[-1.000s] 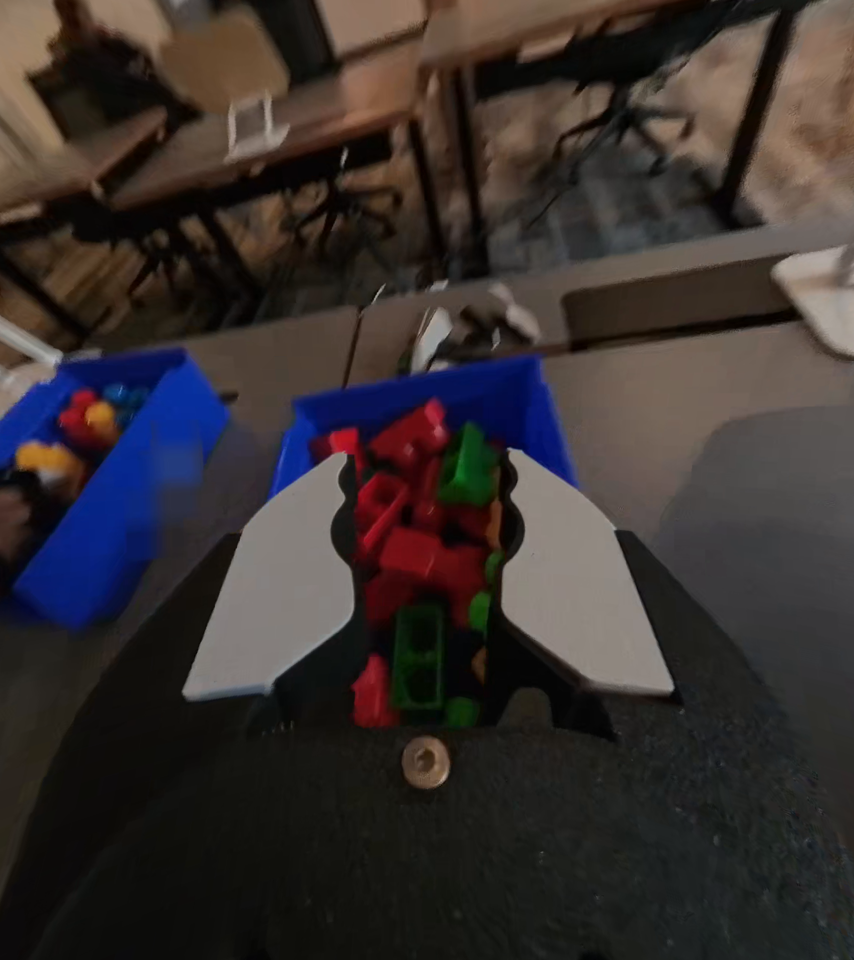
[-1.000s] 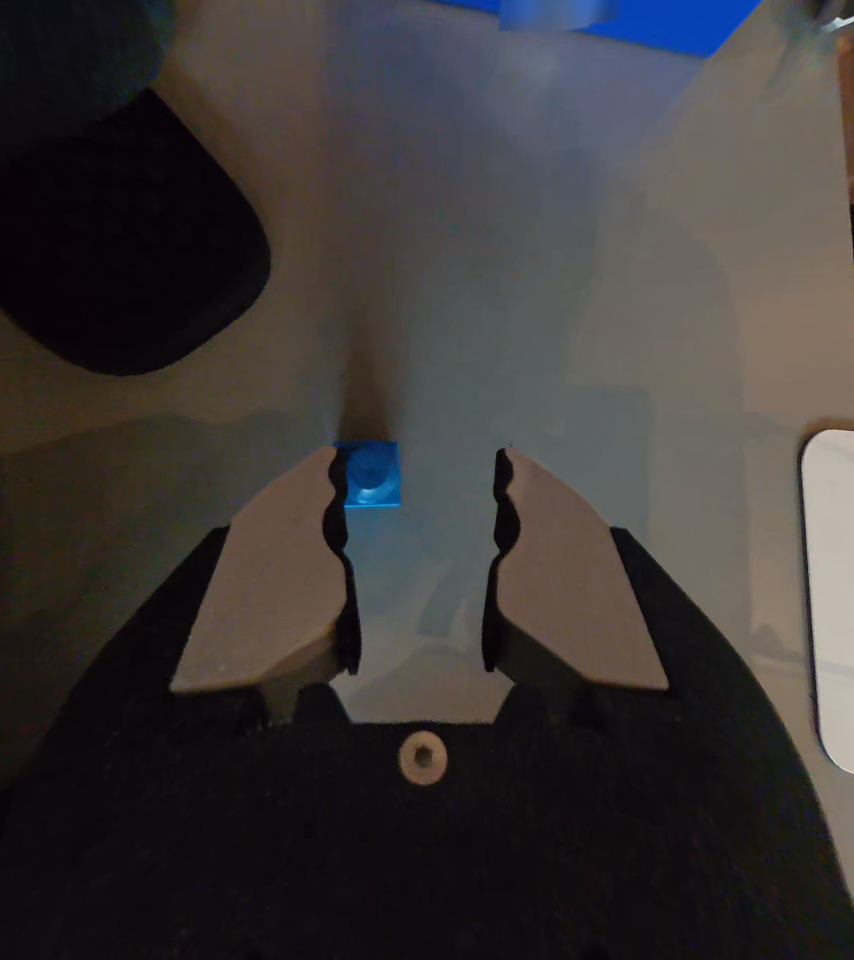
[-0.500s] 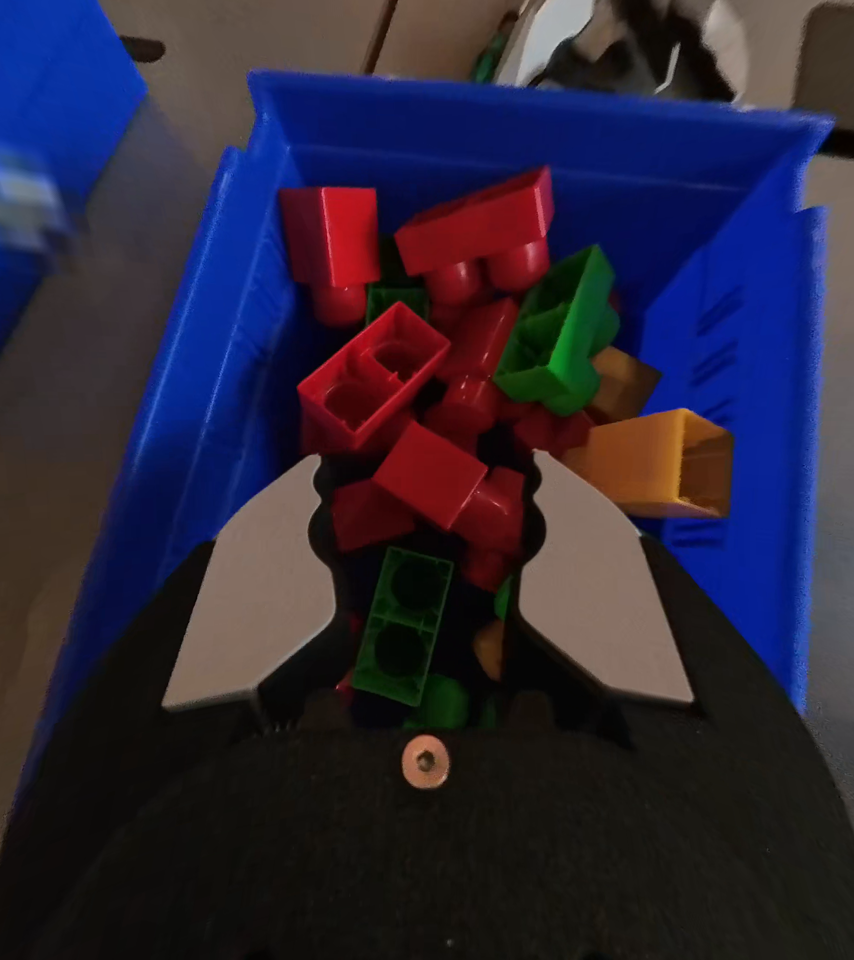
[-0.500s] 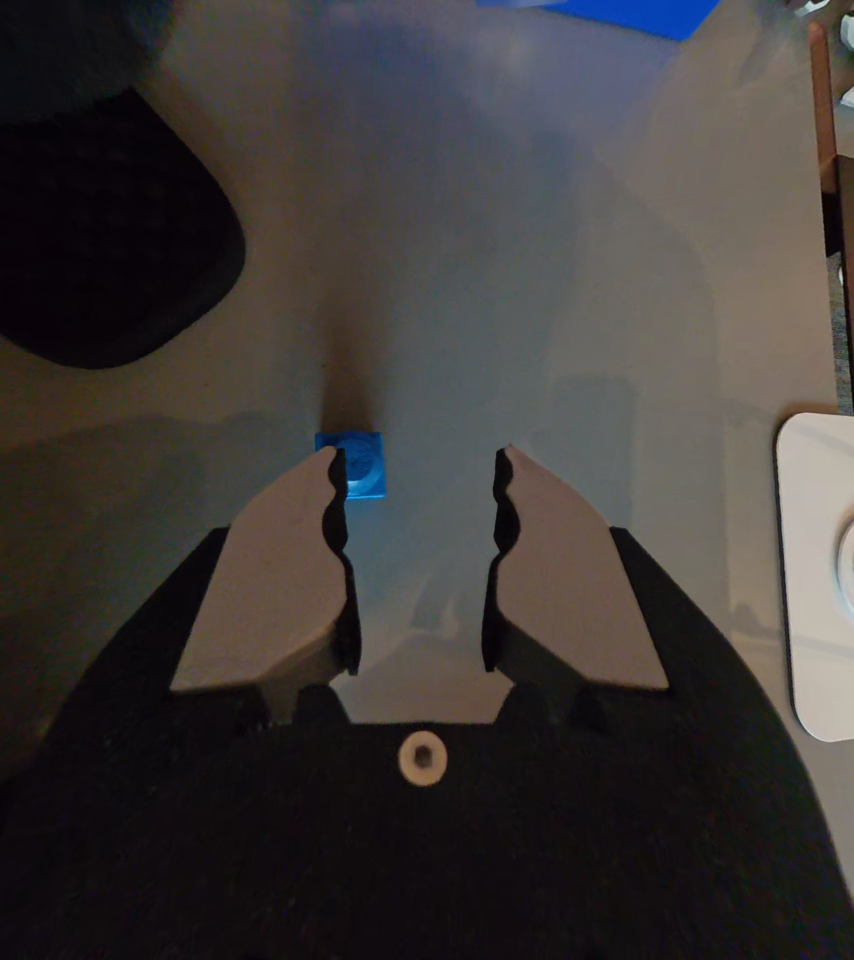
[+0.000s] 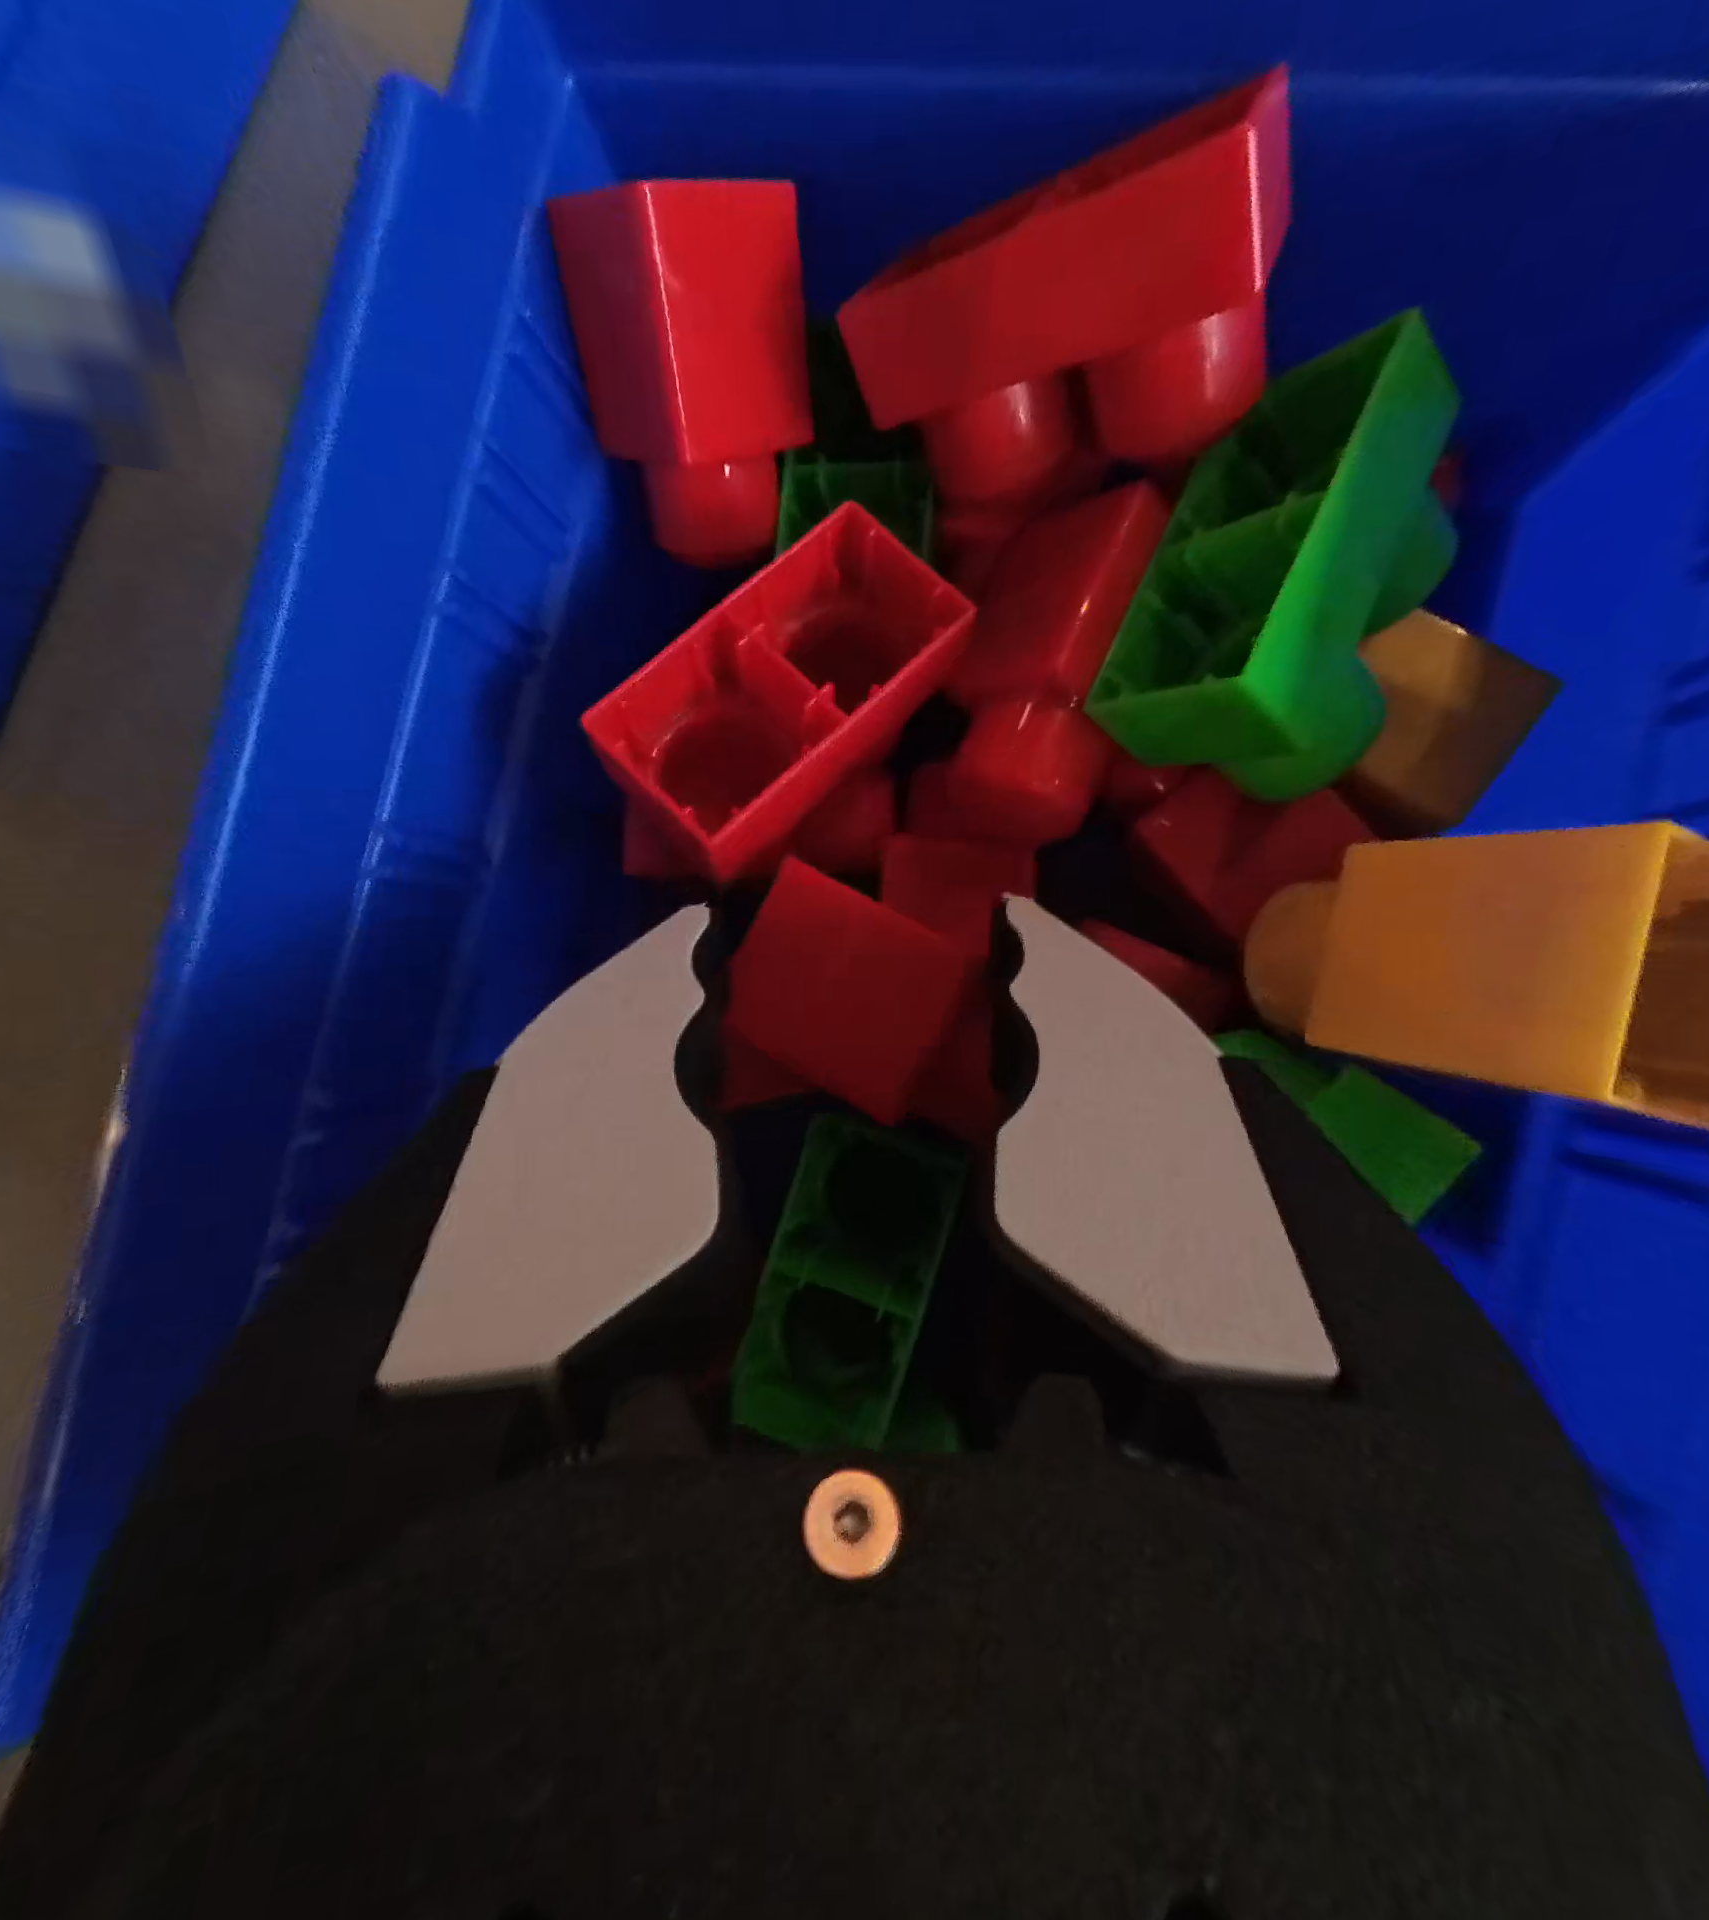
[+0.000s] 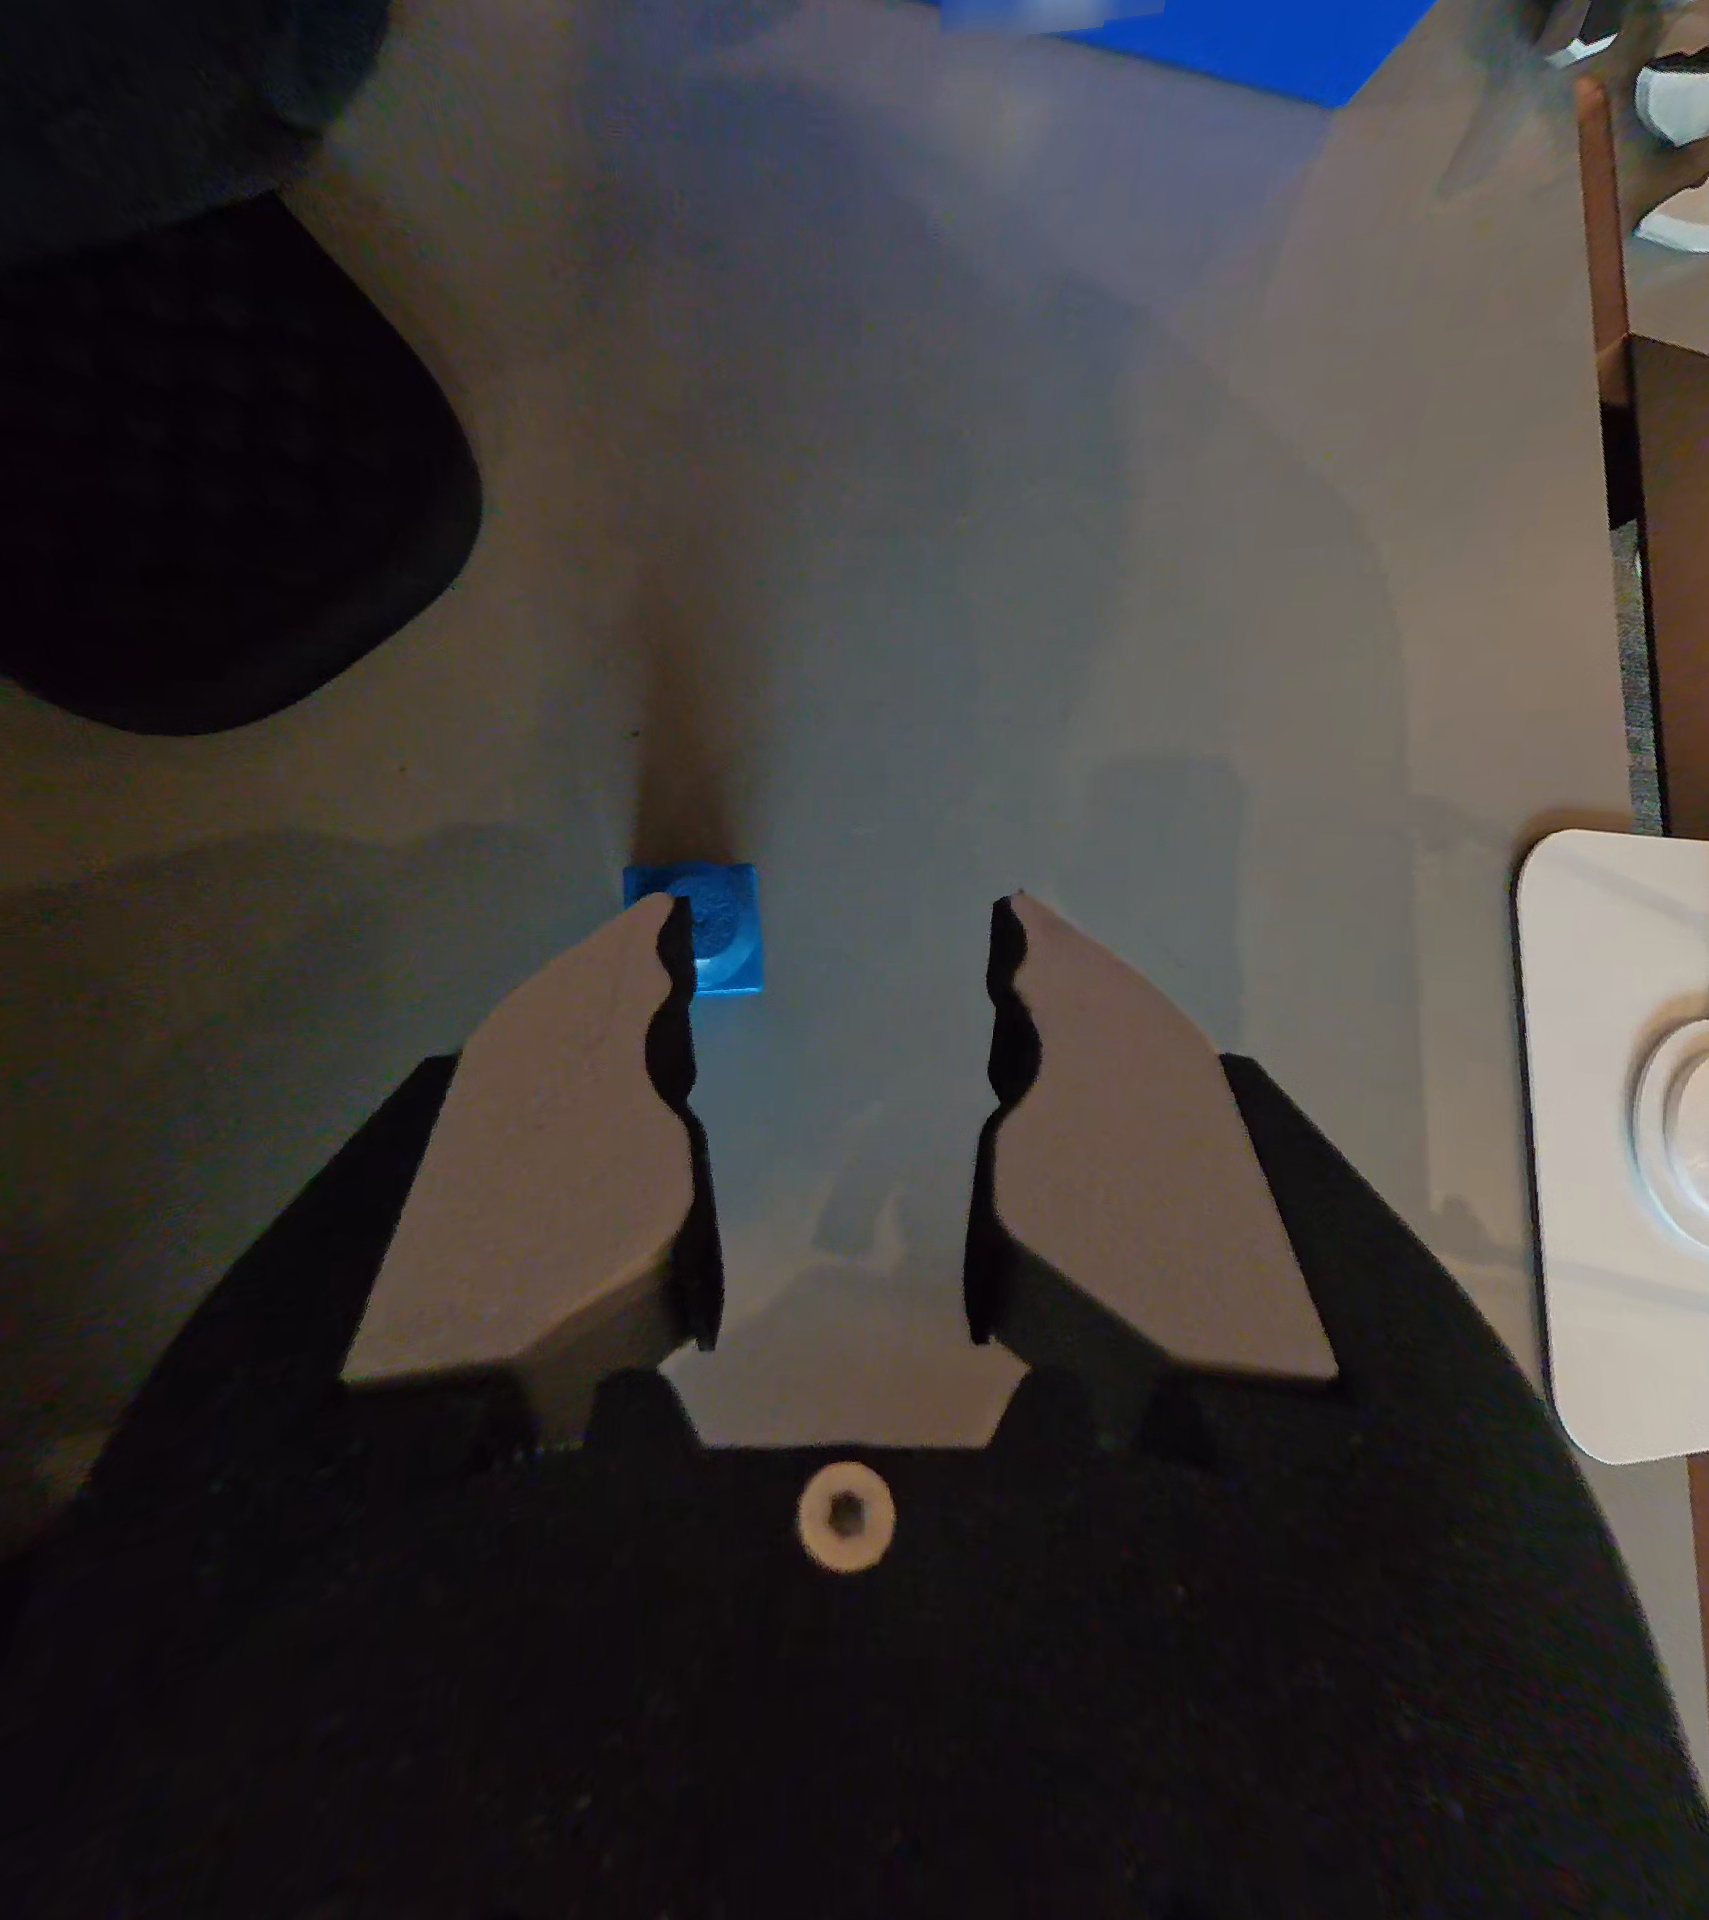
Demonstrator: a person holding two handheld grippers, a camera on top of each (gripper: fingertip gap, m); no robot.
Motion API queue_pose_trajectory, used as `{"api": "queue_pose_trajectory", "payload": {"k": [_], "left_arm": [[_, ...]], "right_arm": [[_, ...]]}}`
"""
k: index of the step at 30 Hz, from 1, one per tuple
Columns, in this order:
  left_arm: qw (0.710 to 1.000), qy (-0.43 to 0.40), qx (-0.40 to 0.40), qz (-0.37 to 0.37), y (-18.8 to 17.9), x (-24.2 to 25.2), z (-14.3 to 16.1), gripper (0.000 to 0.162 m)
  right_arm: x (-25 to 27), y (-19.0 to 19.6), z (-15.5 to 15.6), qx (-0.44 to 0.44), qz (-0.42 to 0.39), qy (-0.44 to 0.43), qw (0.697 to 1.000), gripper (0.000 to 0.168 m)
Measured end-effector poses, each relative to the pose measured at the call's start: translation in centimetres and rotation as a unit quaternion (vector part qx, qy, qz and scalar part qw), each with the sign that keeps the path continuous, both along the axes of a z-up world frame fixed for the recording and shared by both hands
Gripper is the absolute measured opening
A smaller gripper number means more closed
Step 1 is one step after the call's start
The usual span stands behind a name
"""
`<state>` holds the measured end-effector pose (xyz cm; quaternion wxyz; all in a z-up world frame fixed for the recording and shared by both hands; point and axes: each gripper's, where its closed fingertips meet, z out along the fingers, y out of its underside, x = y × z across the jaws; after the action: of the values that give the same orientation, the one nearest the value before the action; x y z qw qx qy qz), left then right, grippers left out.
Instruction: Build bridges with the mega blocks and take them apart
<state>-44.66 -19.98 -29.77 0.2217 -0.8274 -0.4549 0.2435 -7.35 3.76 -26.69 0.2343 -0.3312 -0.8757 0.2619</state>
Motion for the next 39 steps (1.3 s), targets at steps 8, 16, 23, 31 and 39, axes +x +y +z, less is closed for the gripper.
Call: {"api": "queue_pose_trajectory", "payload": {"k": [8,16,23,31,39], "left_arm": [[0.979,0.098,0.152,-0.094,2.6,2.2,8.5,0.046],[0.865,0.182,0.272,-0.379,12.8,12.8,18.6,0.046],[0.693,0.096,0.361,-0.617,21.1,26.8,21.6,0.046],[0.554,-0.073,0.361,-0.747,25.1,37.7,19.0,0.045],[0.539,-0.127,0.313,-0.772,26.4,40.4,16.1,0.045]], "right_arm": [[-0.1,0.2,0.5,0.0,-0.003,0.012,1.0,0.054],[-0.3,0.6,2.9,-0.008,-0.006,0.064,0.998,0.054],[-0.9,1.6,8.5,0.018,0.008,0.235,0.972,0.06],[1.3,2.3,15.2,0.122,0.073,0.462,0.875,0.065],[2.3,0.9,13.1,0.212,0.155,0.432,0.863,0.061]]}}
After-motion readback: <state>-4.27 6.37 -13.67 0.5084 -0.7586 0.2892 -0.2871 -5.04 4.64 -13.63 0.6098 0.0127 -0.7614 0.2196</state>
